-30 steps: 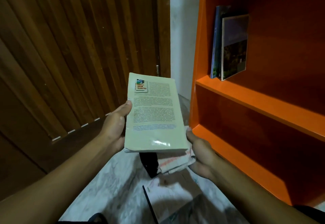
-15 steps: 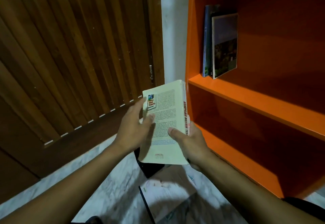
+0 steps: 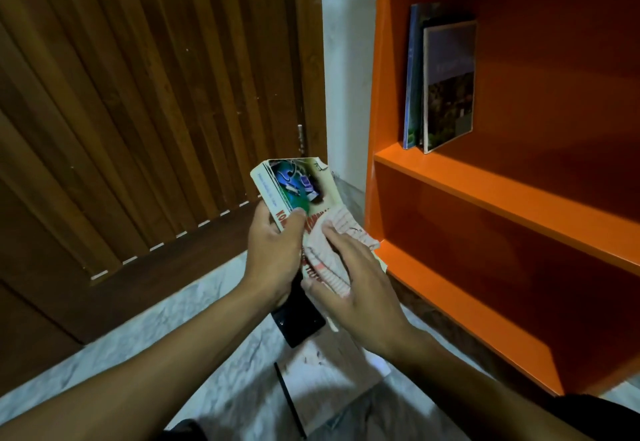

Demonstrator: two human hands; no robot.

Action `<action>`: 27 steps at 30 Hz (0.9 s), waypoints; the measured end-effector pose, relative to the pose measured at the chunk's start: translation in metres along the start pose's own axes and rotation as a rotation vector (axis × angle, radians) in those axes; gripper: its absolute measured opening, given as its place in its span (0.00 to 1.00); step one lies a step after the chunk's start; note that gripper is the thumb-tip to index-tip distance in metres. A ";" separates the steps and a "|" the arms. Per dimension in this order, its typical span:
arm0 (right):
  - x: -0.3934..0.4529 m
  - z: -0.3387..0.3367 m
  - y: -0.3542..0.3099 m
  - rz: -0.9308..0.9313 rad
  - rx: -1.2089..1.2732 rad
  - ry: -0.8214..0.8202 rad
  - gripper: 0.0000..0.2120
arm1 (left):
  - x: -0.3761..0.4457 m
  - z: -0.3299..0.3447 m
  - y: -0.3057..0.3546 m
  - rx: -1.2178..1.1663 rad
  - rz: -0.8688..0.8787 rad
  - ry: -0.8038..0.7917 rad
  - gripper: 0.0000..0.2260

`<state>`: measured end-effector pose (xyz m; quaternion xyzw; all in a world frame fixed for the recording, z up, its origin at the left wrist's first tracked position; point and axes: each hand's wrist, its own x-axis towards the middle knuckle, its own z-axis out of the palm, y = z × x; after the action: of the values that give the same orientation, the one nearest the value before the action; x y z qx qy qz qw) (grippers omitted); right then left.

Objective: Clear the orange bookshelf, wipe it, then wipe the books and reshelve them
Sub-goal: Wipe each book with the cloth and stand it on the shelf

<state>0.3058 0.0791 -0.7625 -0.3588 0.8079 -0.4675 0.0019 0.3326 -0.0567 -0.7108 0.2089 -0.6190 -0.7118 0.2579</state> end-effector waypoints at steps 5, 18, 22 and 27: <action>0.007 -0.007 0.005 -0.098 0.083 0.063 0.19 | 0.011 -0.011 0.009 -0.113 -0.008 -0.004 0.08; 0.046 -0.068 0.012 0.077 0.274 0.514 0.18 | -0.012 -0.024 0.005 0.174 -0.118 -0.354 0.14; 0.040 -0.045 0.014 -0.025 -0.010 0.226 0.16 | -0.016 -0.013 0.001 0.036 -0.163 -0.358 0.09; 0.022 -0.025 0.011 -0.085 0.121 0.040 0.15 | 0.009 -0.021 0.008 -0.090 -0.212 -0.174 0.13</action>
<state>0.2748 0.0888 -0.7495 -0.3824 0.7620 -0.5224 -0.0124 0.3395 -0.0790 -0.7062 0.1987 -0.5810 -0.7775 0.1360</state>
